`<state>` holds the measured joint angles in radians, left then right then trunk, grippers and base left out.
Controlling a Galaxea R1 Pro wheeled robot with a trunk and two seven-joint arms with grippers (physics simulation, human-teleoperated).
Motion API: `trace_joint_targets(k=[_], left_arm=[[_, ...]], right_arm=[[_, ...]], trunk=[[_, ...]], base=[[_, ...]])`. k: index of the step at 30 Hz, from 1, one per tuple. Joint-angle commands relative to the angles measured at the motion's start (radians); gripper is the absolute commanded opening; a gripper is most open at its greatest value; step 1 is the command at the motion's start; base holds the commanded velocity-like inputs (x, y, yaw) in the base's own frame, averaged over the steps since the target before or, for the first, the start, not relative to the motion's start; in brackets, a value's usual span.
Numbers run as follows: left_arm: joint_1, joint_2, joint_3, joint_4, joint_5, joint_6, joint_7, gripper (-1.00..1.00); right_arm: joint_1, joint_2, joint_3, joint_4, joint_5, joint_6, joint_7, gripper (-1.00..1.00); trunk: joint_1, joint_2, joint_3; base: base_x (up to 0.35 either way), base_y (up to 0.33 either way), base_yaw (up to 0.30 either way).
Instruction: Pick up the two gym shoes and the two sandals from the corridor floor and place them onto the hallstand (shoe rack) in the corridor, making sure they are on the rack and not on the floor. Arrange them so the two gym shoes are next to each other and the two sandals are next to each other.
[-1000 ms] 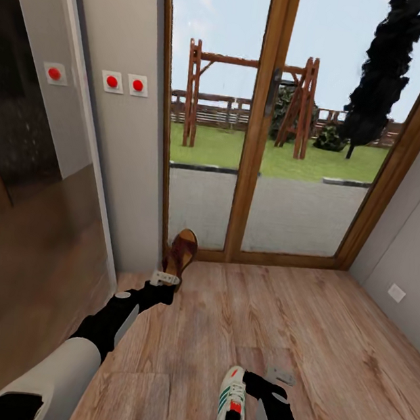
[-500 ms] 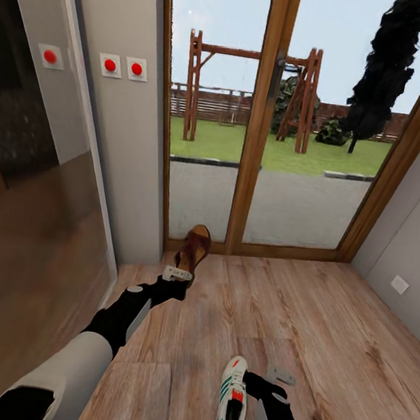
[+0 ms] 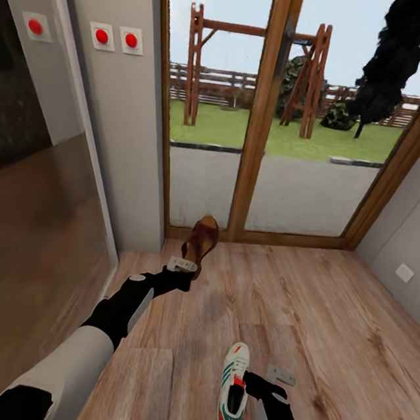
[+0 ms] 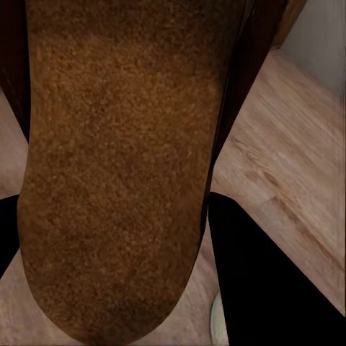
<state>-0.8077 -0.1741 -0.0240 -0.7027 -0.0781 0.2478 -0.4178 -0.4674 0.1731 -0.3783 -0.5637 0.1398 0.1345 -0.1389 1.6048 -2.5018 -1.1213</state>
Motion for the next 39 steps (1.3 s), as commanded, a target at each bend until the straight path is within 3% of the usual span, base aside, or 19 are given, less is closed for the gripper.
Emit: trace_joint_targets(k=[1,14,24,36,39], left_arm=[[0.006,0.0,0.001,-0.004,-0.007,0.004,-0.007,-1.0],[0.013,0.0,0.003,-0.004,-0.007,0.003,-0.004,-1.0],[0.013,0.0,0.003,-0.004,-0.006,0.002,-0.004,-1.0],[0.013,0.0,0.003,-0.004,-0.006,0.002,-0.006,-1.0],[0.013,0.0,0.003,-0.004,-0.006,0.002,-0.006,-1.0]], right_arm=[[0.0,0.001,-0.005,-0.002,0.011,0.008,0.001,1.0],[0.0,0.001,-0.005,-0.002,0.011,0.011,0.001,1.0],[0.0,0.001,-0.007,-0.005,0.011,0.011,0.001,1.0],[0.0,0.001,-0.007,-0.005,0.011,0.011,0.001,1.0],[0.0,0.001,-0.007,-0.005,0.011,0.011,0.001,1.0]], trunk=[[0.0,-0.001,-0.006],[0.006,-0.004,-0.075],[0.006,-0.004,-0.078],[0.011,-0.007,-0.136],[0.011,-0.007,-0.139]], base=[[0.0,0.0,0.024],[0.0,0.0,0.137],[0.0,0.0,0.036],[0.0,0.0,0.114],[0.0,0.0,0.166]])
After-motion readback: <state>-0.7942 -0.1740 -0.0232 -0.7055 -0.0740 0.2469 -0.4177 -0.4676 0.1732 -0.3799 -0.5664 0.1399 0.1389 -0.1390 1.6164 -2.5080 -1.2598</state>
